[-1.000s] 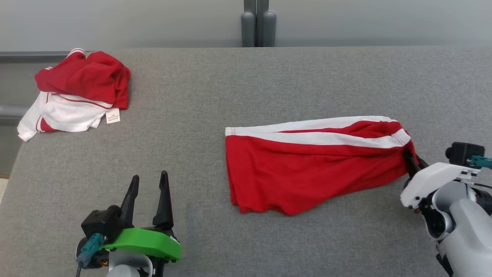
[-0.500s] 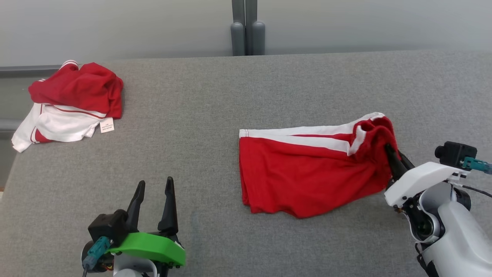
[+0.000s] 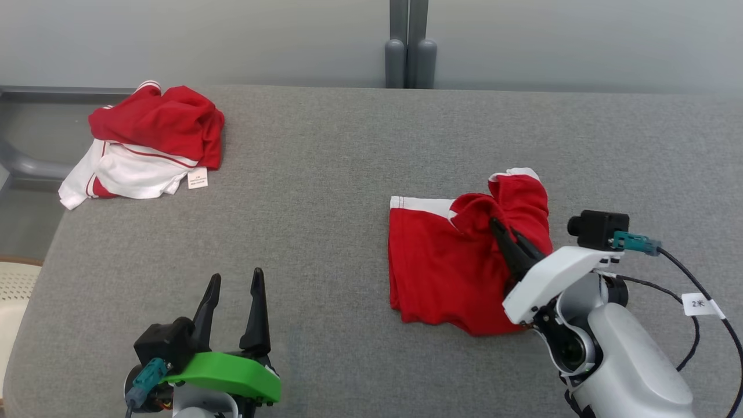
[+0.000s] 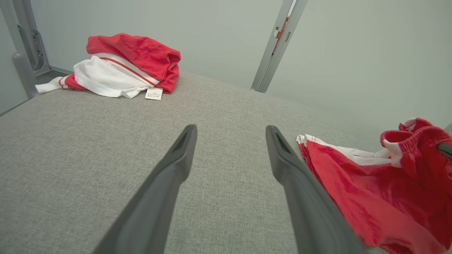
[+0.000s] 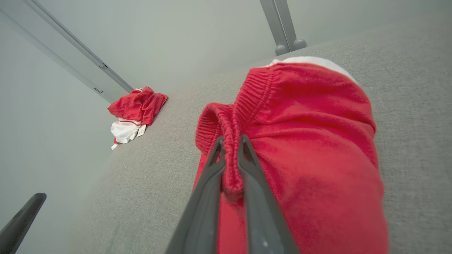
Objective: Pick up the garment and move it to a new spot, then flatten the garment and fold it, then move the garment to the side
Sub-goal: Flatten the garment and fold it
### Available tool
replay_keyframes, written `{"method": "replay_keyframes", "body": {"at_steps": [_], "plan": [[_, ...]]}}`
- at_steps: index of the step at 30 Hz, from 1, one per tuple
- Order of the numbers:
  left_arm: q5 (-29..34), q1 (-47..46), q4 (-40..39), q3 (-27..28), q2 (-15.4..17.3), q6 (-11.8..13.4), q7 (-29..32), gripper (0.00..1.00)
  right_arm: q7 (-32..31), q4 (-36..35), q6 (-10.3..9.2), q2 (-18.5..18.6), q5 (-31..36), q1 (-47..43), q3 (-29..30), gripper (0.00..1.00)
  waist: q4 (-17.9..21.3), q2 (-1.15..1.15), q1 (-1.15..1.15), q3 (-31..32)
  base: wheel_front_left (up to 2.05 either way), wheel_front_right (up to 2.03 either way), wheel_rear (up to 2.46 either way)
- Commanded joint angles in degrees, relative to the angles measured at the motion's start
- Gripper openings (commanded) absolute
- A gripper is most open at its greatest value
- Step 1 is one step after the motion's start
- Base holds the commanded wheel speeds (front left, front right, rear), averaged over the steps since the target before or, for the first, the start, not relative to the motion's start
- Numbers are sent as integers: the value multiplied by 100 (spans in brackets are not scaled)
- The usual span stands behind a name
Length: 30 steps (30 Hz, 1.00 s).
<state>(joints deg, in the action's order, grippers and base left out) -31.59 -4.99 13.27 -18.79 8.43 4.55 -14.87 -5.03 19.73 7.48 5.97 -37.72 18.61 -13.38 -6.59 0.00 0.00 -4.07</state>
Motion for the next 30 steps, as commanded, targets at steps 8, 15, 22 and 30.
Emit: {"method": "replay_keyframes", "body": {"at_steps": [8,15,22,30], "plan": [[-30,-98,3,0,-58,-18,-25,100,149,686,2,-217,387,397,-624,0,-347,0,0,-126,0,0,0],[-19,-162,44,23,-124,-51,-30,100,388,1369,2,-282,627,640,-862,0,-491,0,0,-224,0,0,0],[22,-226,74,58,-178,-83,-35,100,727,1984,2,-304,731,942,-1174,0,-555,0,0,-310,0,0,0],[67,-275,135,117,-235,-135,-34,100,1107,2430,2,-304,498,1200,-1714,0,-588,0,0,-348,0,0,0]]}}
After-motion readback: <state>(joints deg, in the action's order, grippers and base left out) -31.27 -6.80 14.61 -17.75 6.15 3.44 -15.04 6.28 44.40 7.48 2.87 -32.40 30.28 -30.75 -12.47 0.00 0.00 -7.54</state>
